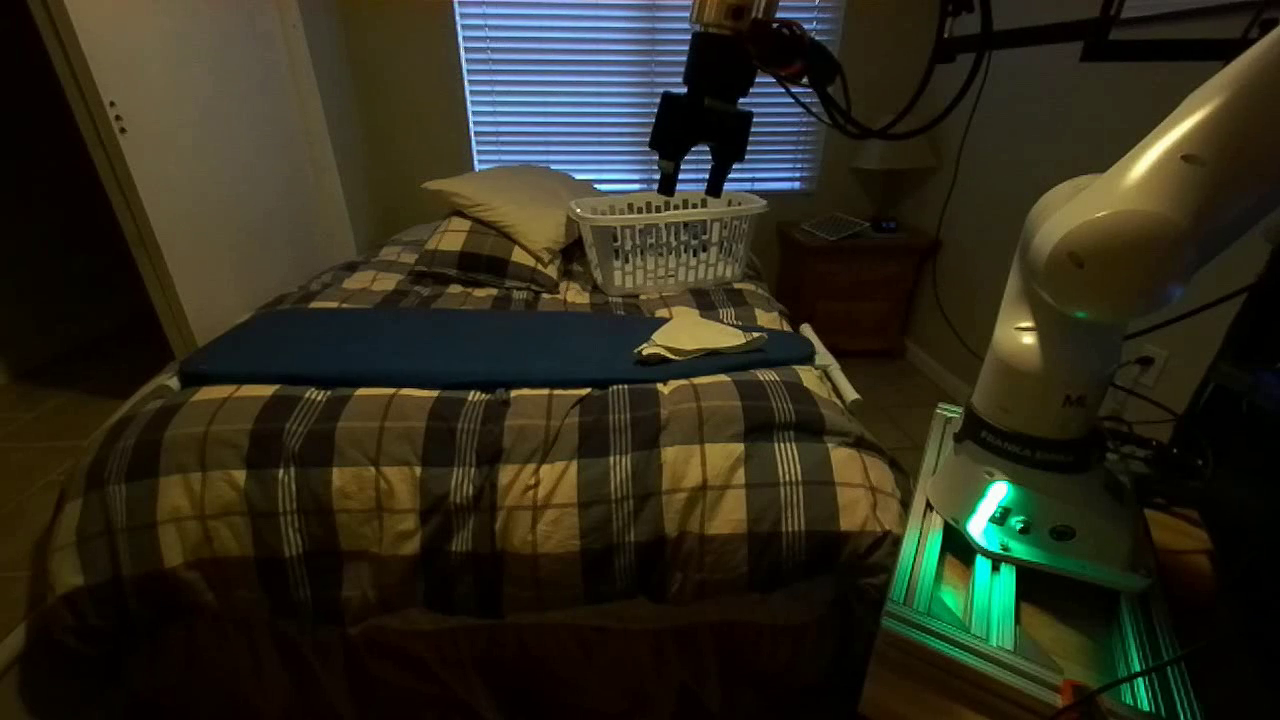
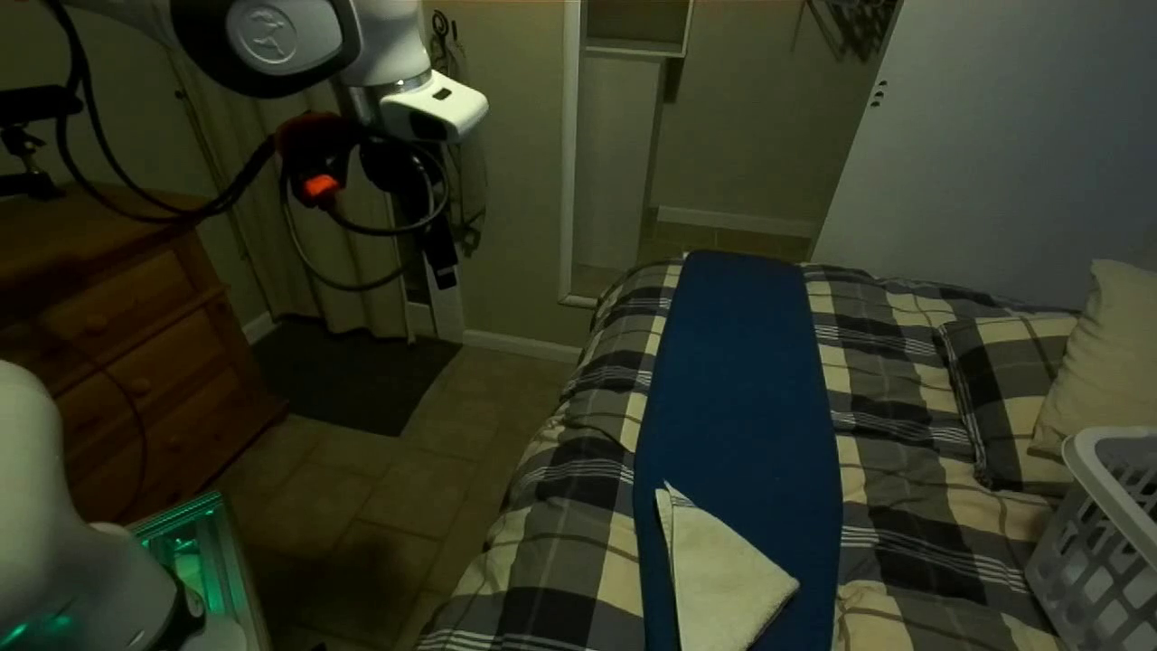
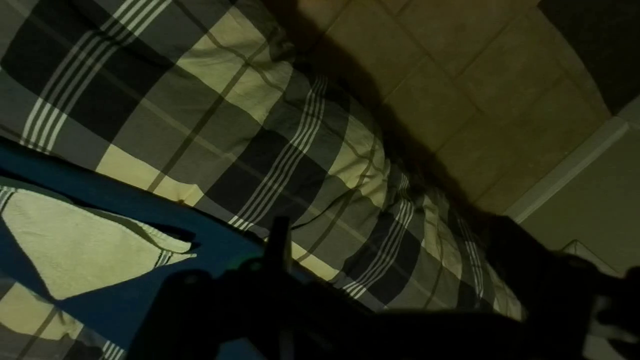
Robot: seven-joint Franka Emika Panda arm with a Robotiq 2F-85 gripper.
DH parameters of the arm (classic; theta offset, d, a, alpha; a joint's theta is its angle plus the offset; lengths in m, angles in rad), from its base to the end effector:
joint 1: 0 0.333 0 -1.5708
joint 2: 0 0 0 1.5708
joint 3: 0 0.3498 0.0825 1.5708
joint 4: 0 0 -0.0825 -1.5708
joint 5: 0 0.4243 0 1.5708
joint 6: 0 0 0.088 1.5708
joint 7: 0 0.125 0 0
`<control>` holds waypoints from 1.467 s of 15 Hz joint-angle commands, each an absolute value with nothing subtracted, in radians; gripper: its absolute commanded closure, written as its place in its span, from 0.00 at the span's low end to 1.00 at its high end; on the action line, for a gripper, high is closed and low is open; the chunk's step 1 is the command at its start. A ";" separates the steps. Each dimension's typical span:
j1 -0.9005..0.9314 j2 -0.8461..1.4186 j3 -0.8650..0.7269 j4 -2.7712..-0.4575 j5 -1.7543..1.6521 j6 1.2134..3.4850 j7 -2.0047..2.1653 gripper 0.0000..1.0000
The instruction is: Unfold the towel on the bed
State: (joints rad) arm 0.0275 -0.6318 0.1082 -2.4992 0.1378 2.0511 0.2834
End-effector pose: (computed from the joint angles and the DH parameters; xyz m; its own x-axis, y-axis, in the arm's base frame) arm 0.3949 0.0667 0.5106 0.9634 -0.2198 0.1533 -0.2034 -0.9723 -0.1153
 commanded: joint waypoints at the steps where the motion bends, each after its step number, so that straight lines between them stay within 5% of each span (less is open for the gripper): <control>1: -0.071 -0.556 0.138 -2.512 0.044 2.193 0.385 0.00; 8: -0.287 -0.293 0.128 -2.493 -0.234 2.386 0.636 0.00; 22: -0.251 -0.076 -0.153 -2.528 -0.156 2.649 0.241 0.00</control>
